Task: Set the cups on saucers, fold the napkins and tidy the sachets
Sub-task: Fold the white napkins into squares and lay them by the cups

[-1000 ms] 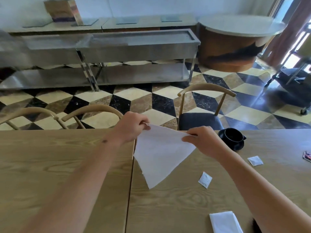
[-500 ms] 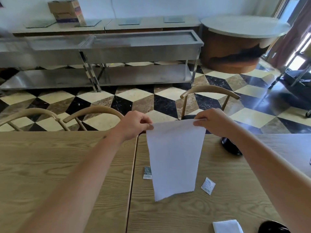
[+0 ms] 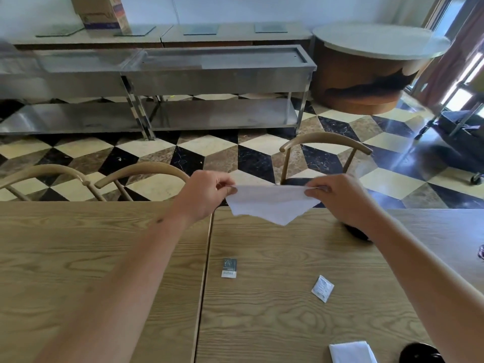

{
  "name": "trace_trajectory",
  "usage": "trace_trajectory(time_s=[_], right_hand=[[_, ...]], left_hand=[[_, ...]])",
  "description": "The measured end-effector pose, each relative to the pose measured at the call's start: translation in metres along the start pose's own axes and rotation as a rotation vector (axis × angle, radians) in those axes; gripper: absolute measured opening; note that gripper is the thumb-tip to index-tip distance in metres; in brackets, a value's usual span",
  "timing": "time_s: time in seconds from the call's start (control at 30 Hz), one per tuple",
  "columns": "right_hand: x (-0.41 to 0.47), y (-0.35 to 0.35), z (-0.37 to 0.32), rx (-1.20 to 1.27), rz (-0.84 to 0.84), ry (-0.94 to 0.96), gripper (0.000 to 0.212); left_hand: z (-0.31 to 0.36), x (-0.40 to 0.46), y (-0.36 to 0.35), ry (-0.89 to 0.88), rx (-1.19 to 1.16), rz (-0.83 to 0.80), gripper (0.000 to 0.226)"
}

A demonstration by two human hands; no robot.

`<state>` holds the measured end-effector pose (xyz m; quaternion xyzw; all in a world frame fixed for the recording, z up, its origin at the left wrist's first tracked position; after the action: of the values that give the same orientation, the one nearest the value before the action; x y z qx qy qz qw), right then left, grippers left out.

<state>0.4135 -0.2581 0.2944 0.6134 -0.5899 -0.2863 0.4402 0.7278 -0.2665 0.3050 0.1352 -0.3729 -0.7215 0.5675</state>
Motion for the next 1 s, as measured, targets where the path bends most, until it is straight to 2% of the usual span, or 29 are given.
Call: trace_trajectory(time_s=[0.13,0.23,0.4,0.5,0.57,0.67,0.7,0.77,1.0], right_hand=[[-0.059,-0.035,0.002,-0.04,-0.126,0.017,0.005],[-0.107,-0.077,0.015,-0.009,-0.334,-0.09,0.006],[-0.174,-0.14,0.031,-0.062,-0.762,-0.152,0.02],[-0.194,-0.16,0.037,-0.055,-0.852,-0.177,0.032],[-0.195,-0.163,0.037,-0.065,-0.844,-0.211,0.031],[-0.183,-0.165,0.038,-0.021,-0.802,-0.255,0.043],[-0.179,-0.164,0.037,-0.009,-0.781,-0.266,0.04],[-0.167,-0.164,0.038,-0.015,-0.72,-0.277,0.021],[-0.098,-0.169,0.05,0.051,-0.576,-0.343,0.029]], left_hand=[[-0.021,-0.06,-0.031,0.05,0.056,-0.18,0.005],[-0.044,-0.107,-0.067,0.189,0.043,-0.403,0.008],[-0.073,-0.168,-0.124,0.391,-0.018,-0.731,0.013],[-0.082,-0.187,-0.144,0.448,-0.023,-0.827,0.006],[-0.085,-0.19,-0.15,0.465,-0.025,-0.82,0.008],[-0.092,-0.184,-0.151,0.493,-0.03,-0.739,0.014],[-0.095,-0.181,-0.15,0.493,-0.032,-0.702,0.016],[-0.1,-0.17,-0.148,0.505,-0.046,-0.621,0.019],[-0.126,-0.117,-0.146,0.582,-0.095,-0.367,0.016]])
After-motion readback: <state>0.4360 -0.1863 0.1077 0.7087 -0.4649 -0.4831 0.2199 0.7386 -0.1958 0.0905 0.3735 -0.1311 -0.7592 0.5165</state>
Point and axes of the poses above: each hand's wrist, its own x-axis towards the middle knuckle, its own y-axis out of the back of the hand, z = x × y, the point moved 1 cm from there along x, towards the middle knuckle, and after that the axes turned 5 degrees about -x, right-handed, at the moved point
